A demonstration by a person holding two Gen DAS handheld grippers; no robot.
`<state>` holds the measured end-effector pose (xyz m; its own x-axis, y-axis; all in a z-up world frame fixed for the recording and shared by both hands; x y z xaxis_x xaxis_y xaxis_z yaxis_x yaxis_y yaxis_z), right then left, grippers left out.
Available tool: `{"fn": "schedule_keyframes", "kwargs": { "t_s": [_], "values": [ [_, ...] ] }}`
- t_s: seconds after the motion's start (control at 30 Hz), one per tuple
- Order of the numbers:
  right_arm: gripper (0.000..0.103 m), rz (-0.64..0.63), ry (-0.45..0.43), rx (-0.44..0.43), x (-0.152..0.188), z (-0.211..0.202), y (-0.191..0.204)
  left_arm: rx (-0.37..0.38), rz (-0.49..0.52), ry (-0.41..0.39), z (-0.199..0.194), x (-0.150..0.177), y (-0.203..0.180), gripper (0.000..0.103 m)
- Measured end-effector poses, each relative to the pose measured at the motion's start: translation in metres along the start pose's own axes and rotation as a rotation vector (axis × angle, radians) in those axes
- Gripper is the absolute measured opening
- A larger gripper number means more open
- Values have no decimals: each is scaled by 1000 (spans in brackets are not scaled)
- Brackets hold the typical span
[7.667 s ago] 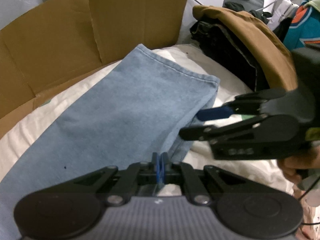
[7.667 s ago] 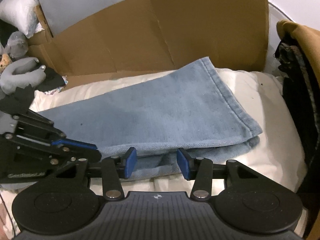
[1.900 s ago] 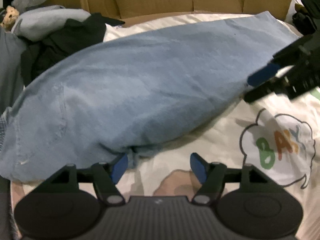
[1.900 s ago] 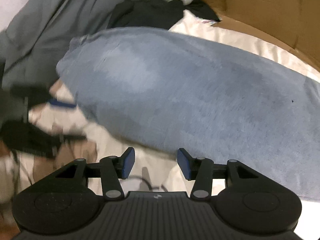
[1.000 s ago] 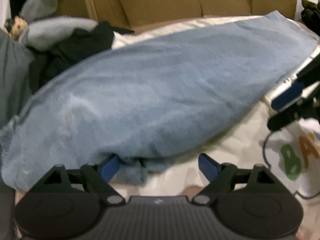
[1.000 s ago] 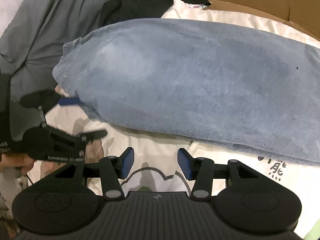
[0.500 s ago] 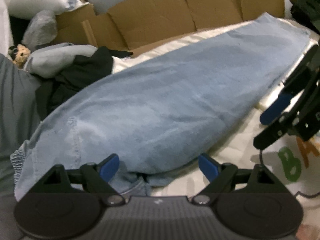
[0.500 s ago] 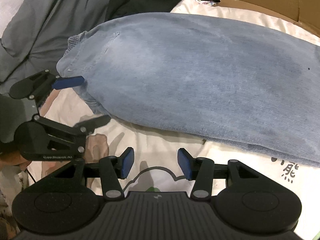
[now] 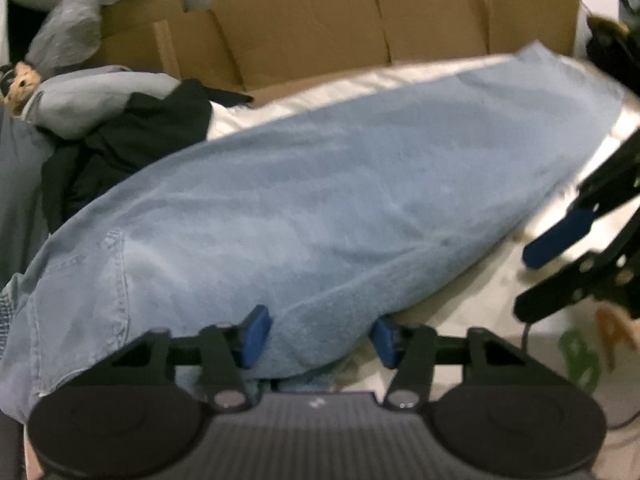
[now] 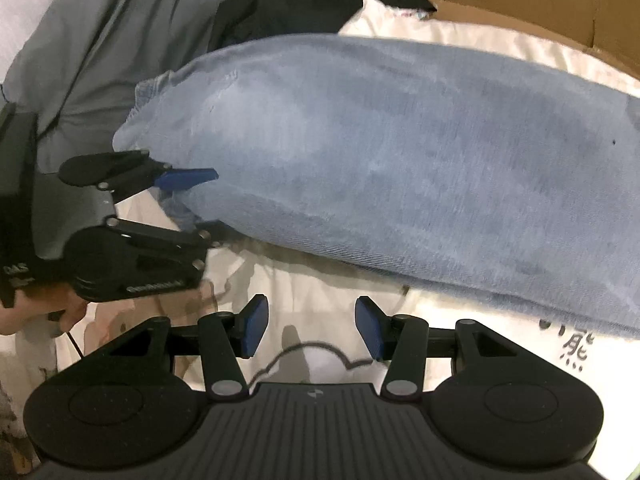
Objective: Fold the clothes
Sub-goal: 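Pinch the light-blue jeans edge near the waist with the left tool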
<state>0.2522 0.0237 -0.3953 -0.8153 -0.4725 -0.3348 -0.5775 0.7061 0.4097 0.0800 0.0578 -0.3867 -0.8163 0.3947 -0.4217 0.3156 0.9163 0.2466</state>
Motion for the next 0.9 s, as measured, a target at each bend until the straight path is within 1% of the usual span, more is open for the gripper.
{"fn": "schedule_keyframes", "kwargs": {
  "t_s": [0.07,0.1,0.13,0.17,0.2,0.3,0.4,0.53,0.7,0.73,0.8,0.83,0.87,0.9],
  "values": [
    [55,-1,-20,-6,-4,-1,1,19,-29,-8,-3,-4,3,44],
    [55,-7,-25,-6,-6,0,2,28,-45,-12,-4,-6,5,42],
    [55,-16,-30,-4,-8,1,3,33,-60,-19,-6,-8,6,37],
    [55,-25,-35,-2,-10,2,5,39,-73,-29,-9,-10,7,27],
    [55,-33,-42,-2,-13,2,6,44,-84,-38,-11,-11,8,23],
    [55,-50,-70,-9,-22,0,11,58,-111,-44,-13,-16,12,22],
    [55,-60,-81,-5,-28,-1,14,63,-109,-40,-10,-16,11,18],
    [55,-61,-82,28,-34,6,12,71,-124,-46,-10,-17,12,15],
    [54,-44,-72,77,-41,25,5,72,-117,-42,-6,-16,11,15],
    [54,-34,-57,82,-40,30,3,69,-113,-40,-5,-16,10,18],
    [53,-44,-35,98,-33,39,3,42,-94,-36,-3,-15,9,28],
    [53,-74,-42,116,-31,40,6,21,-88,-32,-2,-14,8,40],
    [53,-108,-41,135,-29,41,9,0,-88,-24,0,-12,8,55],
    [53,-135,-35,147,-28,42,12,-20,-89,-14,2,-10,9,60]
  ]
}}
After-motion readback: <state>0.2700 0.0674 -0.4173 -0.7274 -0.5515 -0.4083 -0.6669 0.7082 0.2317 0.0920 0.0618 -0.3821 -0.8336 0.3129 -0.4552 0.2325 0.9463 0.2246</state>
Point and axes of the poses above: each gripper's, at about its wrist camera, not at the fingertips, and z roughly the way its jaws point, y to its left, x to its underside, the point moved 5 cm from there along z, roughly the way its jaws point, and after that the axes turned 12 degrees about y, right-handed, at the moved point
